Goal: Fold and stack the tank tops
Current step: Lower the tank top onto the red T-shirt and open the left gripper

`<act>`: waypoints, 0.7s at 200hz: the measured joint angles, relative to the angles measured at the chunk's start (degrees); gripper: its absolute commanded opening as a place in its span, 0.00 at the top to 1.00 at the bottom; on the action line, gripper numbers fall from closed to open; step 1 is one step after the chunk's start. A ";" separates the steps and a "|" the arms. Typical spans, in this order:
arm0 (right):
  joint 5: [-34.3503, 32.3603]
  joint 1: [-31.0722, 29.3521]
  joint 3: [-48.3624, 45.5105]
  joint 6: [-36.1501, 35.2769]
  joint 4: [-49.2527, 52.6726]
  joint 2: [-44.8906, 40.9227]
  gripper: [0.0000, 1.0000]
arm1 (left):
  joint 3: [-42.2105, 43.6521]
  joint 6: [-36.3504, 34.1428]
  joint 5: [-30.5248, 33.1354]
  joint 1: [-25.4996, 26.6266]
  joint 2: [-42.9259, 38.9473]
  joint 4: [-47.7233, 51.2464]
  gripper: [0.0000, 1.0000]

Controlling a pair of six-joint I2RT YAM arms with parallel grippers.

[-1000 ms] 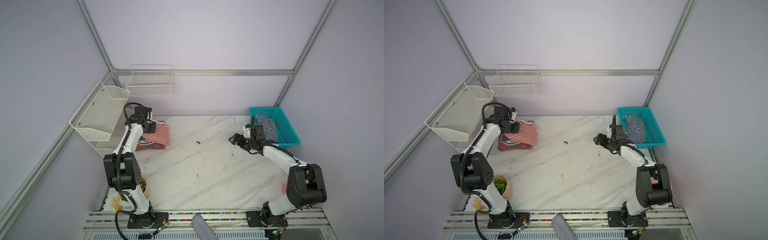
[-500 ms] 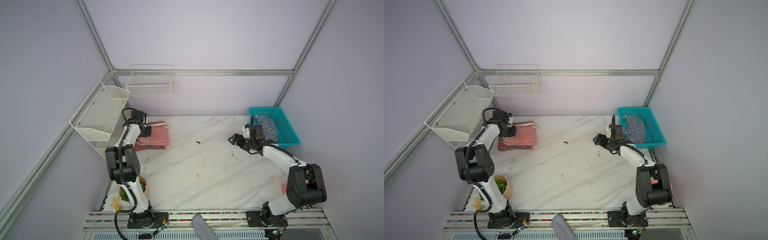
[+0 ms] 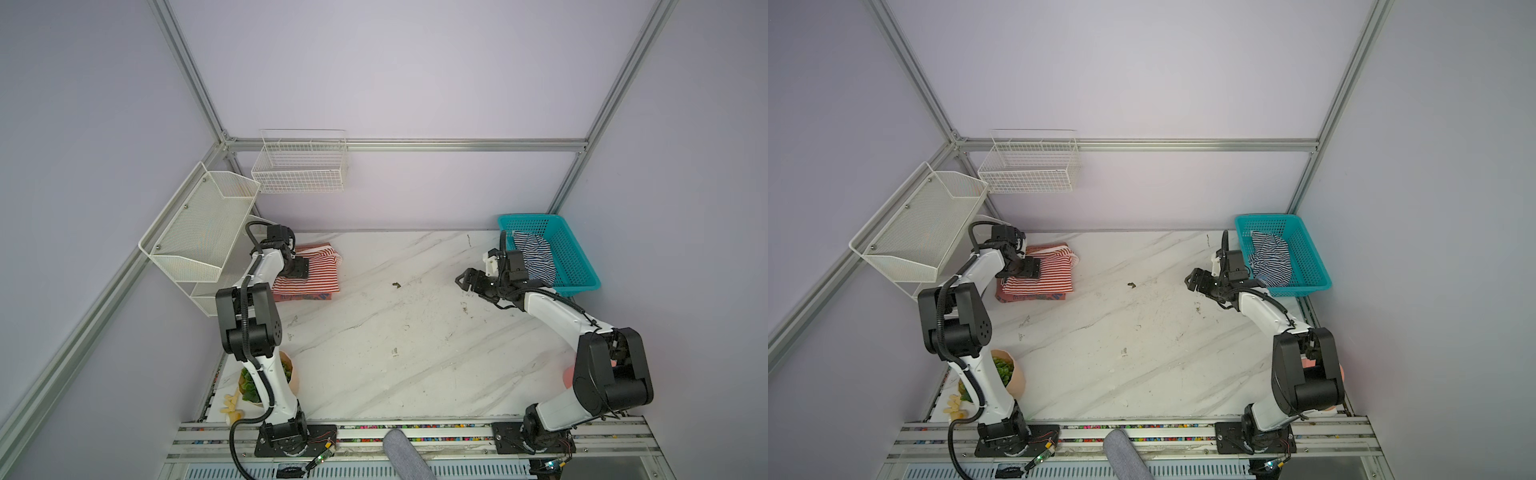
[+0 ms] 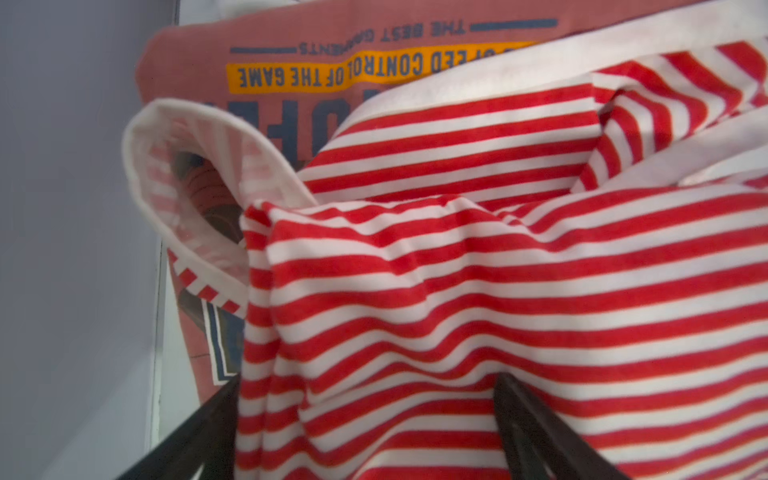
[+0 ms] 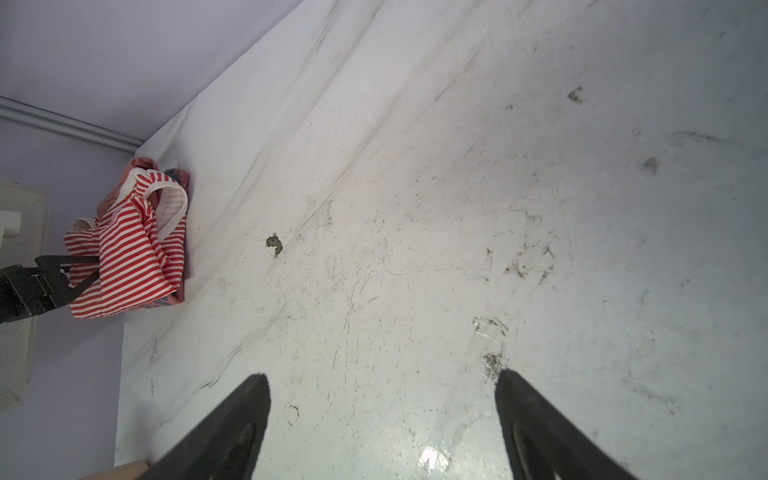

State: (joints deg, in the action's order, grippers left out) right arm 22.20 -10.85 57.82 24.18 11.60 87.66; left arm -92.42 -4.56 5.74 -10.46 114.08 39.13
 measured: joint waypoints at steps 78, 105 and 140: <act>-0.39 -1.11 0.00 0.24 0.72 -0.59 0.12 | -0.61 1.86 -3.74 1.86 -5.40 2.08 0.00; -0.42 -1.33 0.00 0.33 0.70 -0.98 0.12 | -2.97 2.27 -2.91 2.45 -9.81 1.29 0.00; -0.39 -1.33 -0.02 0.61 0.68 -1.01 0.12 | -4.00 3.02 -2.27 3.78 -13.25 0.28 0.00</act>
State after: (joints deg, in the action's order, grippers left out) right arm 21.80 -12.19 57.80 24.80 12.27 86.65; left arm -96.42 -1.54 3.46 -6.68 100.84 39.42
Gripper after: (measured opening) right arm 0.883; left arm 0.997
